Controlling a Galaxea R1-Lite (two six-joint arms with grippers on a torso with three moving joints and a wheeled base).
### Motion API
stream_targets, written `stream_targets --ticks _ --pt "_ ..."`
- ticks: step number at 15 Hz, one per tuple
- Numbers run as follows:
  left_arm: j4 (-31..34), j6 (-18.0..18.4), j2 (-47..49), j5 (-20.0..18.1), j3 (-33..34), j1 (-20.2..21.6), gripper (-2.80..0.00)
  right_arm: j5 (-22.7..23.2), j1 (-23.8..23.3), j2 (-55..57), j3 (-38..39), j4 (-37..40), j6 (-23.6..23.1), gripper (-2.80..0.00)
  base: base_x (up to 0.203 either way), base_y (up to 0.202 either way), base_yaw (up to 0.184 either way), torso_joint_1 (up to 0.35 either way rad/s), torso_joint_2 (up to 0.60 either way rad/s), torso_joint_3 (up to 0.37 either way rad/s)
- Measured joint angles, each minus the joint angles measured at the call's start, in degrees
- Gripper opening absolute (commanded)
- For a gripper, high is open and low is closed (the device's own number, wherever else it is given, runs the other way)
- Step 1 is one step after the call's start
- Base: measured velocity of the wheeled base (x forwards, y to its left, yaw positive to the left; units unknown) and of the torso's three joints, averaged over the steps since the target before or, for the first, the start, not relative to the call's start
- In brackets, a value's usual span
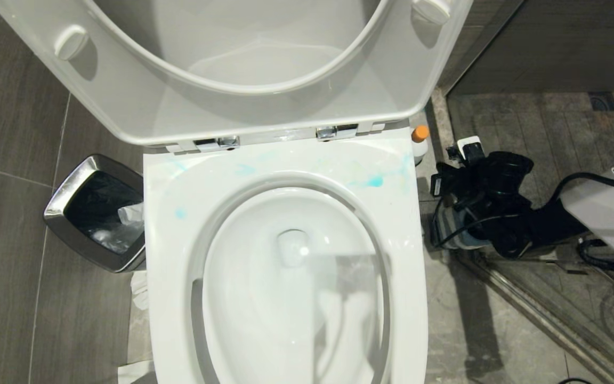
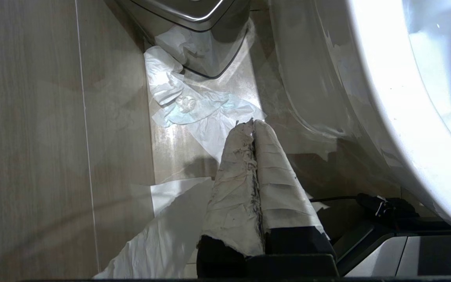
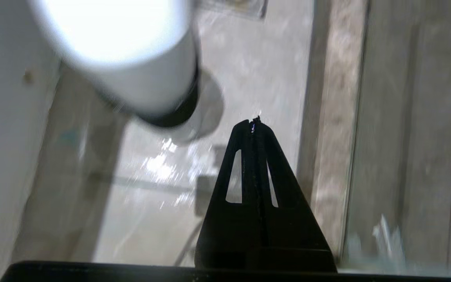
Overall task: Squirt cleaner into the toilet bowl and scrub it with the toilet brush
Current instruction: Pour in the cleaning agent
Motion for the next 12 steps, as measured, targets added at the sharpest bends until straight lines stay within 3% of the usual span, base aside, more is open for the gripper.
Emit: stream_targets --ticks 8,12 --pt "-0.01 0.0 0.0 0.0 0.0 -0.02 -2.8 3.24 -0.35 7.0 -9.67 -0.43 -0.41 -2.8 0.0 0.0 0.0 0.0 0.0 0.0" --pt "0.0 0.02 0.0 0.0 0.0 0.0 -2.8 7.5 0.38 7.62 -10.61 -0.5 -2.24 -2.8 0.0 0.0 0.0 0.0 0.0 0.0"
